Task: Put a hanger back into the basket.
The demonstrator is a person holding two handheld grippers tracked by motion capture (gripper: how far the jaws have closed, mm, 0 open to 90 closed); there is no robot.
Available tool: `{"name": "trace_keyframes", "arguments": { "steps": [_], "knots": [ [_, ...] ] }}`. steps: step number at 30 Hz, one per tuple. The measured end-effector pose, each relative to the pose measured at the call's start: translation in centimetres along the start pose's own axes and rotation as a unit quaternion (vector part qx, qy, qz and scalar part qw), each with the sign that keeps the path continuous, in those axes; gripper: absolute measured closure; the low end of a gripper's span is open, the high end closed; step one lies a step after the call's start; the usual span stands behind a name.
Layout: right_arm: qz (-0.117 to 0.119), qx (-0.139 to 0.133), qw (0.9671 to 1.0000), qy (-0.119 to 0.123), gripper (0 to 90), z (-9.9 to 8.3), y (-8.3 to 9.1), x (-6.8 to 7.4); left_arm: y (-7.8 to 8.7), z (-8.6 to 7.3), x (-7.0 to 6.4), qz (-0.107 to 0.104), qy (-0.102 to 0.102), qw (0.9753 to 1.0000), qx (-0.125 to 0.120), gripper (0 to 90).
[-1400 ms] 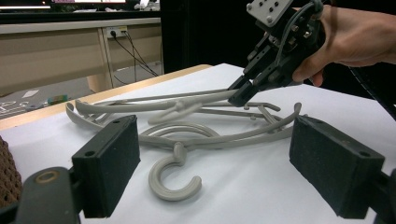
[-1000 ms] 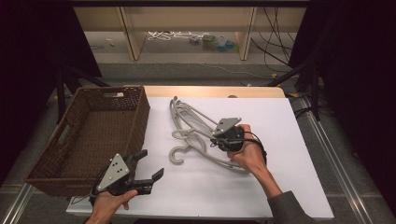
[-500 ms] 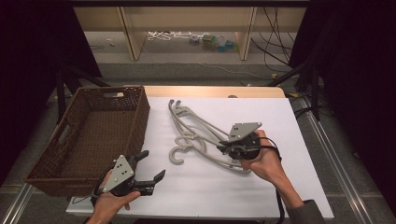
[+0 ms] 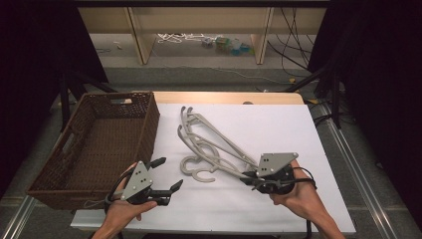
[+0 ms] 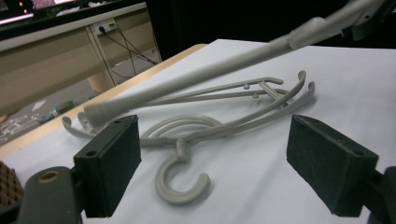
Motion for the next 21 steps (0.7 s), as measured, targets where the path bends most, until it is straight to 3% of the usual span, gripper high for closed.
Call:
{"name": "trace_keyframes", "arguments": {
  "steps": [3,5,9,12,15,16,21],
  "knots": [
    [0.008,0.004,0.9999,0.004,82.5,-0.7,0.3,0.8,-0.5,0.7,-0.3,-0.013,-0.026,0.9996,0.0,20.3],
    [0.013,0.005,0.9999,0.006,82.5,-1.0,0.4,1.1,-1.0,1.1,-0.7,-0.033,-0.042,0.9986,-0.001,22.7],
    [0.017,0.004,0.9998,0.008,82.4,-1.2,0.6,1.6,-1.8,1.5,-1.1,-0.045,-0.091,0.9945,0.023,22.3],
    [0.025,0.008,0.9996,0.014,82.4,-1.3,0.5,2.1,-2.2,1.7,-1.2,-0.054,-0.1,0.9933,0.021,24.9],
    [0.035,0.007,0.9992,0.017,82.4,-1.2,0.5,2.5,-2.7,1.8,-1.3,-0.074,-0.12,0.9897,0.025,23.5],
    [0.037,0.008,0.9991,0.019,82.4,-1.2,0.5,2.6,-2.7,1.8,-1.3,-0.074,-0.12,0.9897,0.025,23.5],
    [0.05,0.013,0.9982,0.032,82.4,-1.0,0.2,3.2,-3.1,2.1,-1.9,-0.105,-0.147,0.9834,0.02,29.8]
  ]
}}
Point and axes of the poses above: each handheld gripper's, and its own axes: y roughly backward along the jaws, z roughly out of its top, x roughly to its left, the point moved 5 cm from there along -y, roughly forward along the jaws, and after that the axes turned 14 degrees about -y, right-handed, at the moved point
